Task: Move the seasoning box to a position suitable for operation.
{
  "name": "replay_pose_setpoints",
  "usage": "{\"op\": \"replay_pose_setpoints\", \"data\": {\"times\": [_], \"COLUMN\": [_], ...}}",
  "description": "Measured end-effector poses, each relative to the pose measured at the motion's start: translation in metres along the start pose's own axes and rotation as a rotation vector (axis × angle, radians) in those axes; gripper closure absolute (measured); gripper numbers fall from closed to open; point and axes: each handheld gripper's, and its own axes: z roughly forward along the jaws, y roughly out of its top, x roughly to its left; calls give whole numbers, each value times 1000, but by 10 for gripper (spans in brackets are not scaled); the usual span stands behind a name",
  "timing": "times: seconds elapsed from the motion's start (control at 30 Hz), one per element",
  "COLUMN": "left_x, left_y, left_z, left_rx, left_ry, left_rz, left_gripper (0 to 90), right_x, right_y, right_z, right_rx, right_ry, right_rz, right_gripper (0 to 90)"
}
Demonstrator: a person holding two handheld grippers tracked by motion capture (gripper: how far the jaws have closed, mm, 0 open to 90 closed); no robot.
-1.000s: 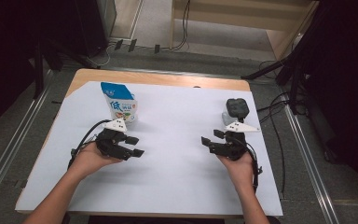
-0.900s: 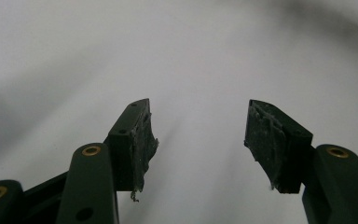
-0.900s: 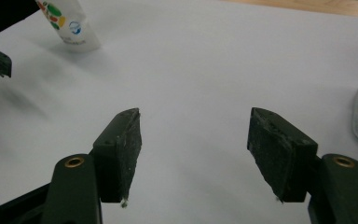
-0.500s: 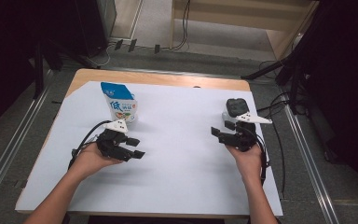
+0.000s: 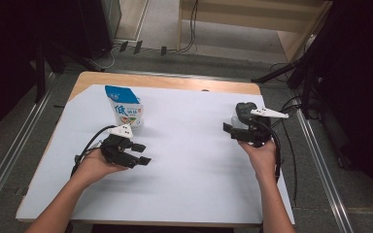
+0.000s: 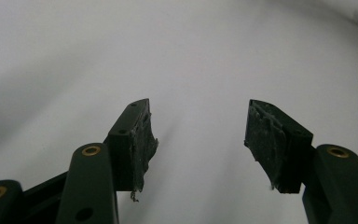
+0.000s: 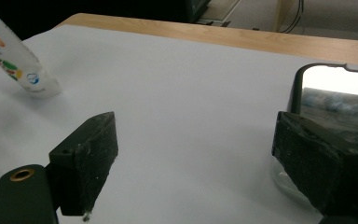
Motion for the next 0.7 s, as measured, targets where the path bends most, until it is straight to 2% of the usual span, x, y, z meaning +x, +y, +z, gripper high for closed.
{"op": "replay_pose_setpoints", "data": {"times": [0.1,0.2,0.3,0.37,0.4,0.47,0.5,0.53,0.7], "left_x": [1,2,2,0,0,0,0,0,-1], "left_y": [-1,-1,-1,-1,-1,-2,-2,-3,-6], "left_z": [1,0,0,1,1,1,1,0,-2], "left_rx": [6,9,6,13,13,16,16,12,16], "left_ry": [1,1,1,10,10,11,11,9,12], "left_rz": [-2,-7,-4,2,2,3,3,0,-4], "left_gripper": [416,422,423,422,422,421,420,420,417], "right_x": [-8,-14,-24,-28,-28,-32,-32,-35,-48], "right_y": [8,10,14,17,17,22,22,24,27], "right_z": [4,6,14,17,17,23,23,26,29], "right_rx": [3,-1,28,20,20,34,34,39,36], "right_ry": [-32,-23,-42,-71,-71,-130,-130,-157,-183], "right_rz": [0,5,3,2,2,-15,-15,-19,2], "right_gripper": [137,95,79,61,61,14,14,6,2]}}
